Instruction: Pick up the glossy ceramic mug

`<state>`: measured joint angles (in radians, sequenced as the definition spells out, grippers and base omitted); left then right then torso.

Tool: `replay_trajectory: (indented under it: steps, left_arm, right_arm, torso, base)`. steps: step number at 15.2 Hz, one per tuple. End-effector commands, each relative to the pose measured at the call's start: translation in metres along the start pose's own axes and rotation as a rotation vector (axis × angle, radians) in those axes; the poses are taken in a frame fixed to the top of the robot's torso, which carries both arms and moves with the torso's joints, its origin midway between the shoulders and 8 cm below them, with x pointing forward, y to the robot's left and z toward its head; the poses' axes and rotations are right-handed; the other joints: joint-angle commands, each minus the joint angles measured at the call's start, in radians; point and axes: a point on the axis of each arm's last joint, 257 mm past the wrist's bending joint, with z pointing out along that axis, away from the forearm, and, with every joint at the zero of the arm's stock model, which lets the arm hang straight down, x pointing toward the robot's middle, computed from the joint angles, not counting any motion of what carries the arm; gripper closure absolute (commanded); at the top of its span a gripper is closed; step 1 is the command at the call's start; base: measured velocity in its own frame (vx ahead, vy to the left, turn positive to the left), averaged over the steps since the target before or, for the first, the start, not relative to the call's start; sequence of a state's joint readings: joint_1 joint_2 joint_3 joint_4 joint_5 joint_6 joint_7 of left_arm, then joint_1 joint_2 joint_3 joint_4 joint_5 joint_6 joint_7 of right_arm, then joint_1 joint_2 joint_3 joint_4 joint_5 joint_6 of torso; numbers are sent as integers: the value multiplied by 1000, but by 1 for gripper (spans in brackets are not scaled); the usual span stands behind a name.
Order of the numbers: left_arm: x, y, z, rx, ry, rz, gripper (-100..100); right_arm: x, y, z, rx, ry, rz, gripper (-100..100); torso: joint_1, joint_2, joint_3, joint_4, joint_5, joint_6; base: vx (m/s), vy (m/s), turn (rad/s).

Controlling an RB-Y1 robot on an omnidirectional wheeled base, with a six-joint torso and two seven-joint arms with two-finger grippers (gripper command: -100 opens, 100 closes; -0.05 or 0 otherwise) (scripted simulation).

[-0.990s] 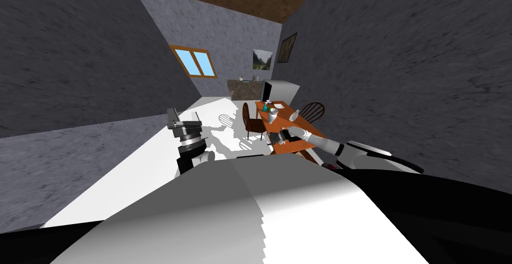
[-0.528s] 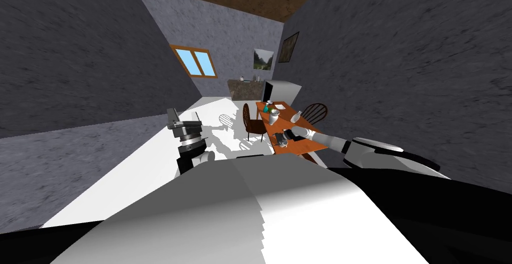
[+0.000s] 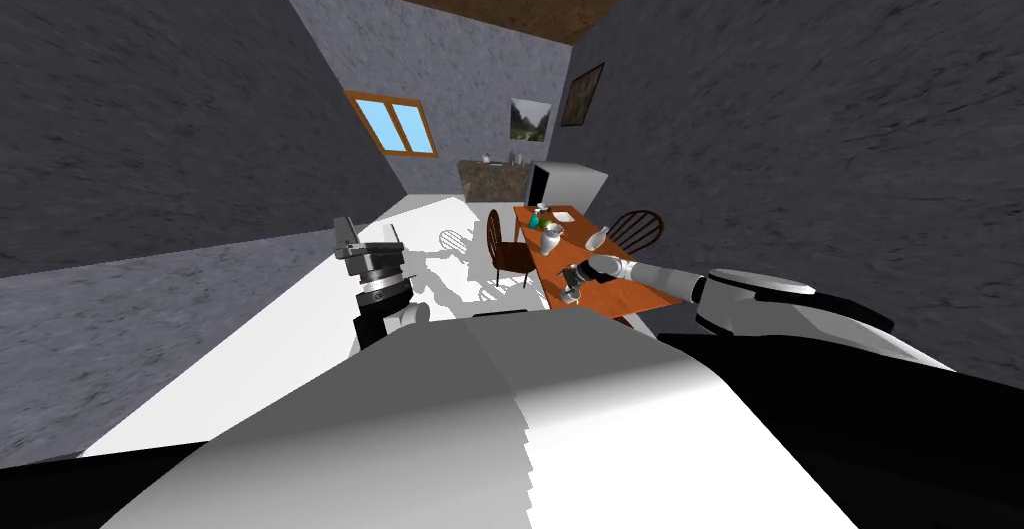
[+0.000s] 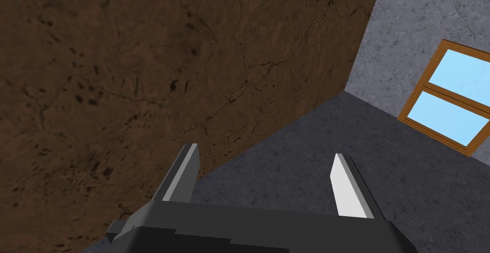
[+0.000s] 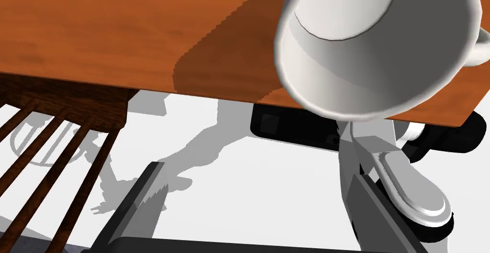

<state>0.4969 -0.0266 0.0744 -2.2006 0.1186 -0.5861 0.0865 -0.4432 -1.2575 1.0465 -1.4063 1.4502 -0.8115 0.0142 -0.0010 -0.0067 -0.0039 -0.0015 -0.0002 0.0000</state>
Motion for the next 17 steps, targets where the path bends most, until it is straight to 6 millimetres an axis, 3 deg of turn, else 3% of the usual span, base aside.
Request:
replay_trajectory:
  steps: [1, 2, 3, 5, 10, 11, 14, 15, 17]
  left_arm:
    - [0, 0, 0, 0, 0, 0, 0]
    - [0, 0, 0, 0, 0, 0, 0]
    - [0, 0, 0, 0, 0, 0, 0]
    - [0, 0, 0, 0, 0, 0, 0]
    - [0, 0, 0, 0, 0, 0, 0]
    - [0, 0, 0, 0, 0, 0, 0]
    - [0, 0, 0, 0, 0, 0, 0]
    - [0, 0, 0, 0, 0, 0, 0]
    - [0, 0, 0, 0, 0, -1, 0]
  right_arm:
    - [18, 7, 1, -17, 49, -17, -100]
    - [34, 15, 1, -38, 92, -31, -100]
    - [35, 15, 1, -38, 93, -32, -100]
    - [58, 33, 7, -82, 155, -60, -100]
    - [75, 66, 22, -159, 201, -99, -100]
    - [72, 56, 18, -141, 193, -90, -100]
    - [81, 80, 24, -140, 168, -7, -100]
    - [87, 71, 19, -93, 158, 43, -100]
    - [89, 96, 26, -126, 148, 75, -100]
  torso:
    - [0, 0, 0, 0, 0, 0]
    - [0, 0, 0, 0, 0, 0]
    - [0, 1, 0, 0, 0, 0]
    - [1, 1, 1, 0, 0, 0]
    - [3, 2, 1, 0, 0, 0]
    - [3, 3, 1, 0, 0, 0]
    - [0, 10, 6, 2, 0, -1]
    - [-1, 12, 7, 3, 0, -1]
    - [-1, 15, 9, 3, 0, -1]
  base:
    - [77, -13, 35]
    - [73, -9, 42]
    - [66, -6, 30]
    - [63, 1, 38]
    - [61, 16, 33]
    - [25, 13, 8]
    - [-88, -36, 375]
    - [-136, -41, 440]
    - [-117, -26, 472]
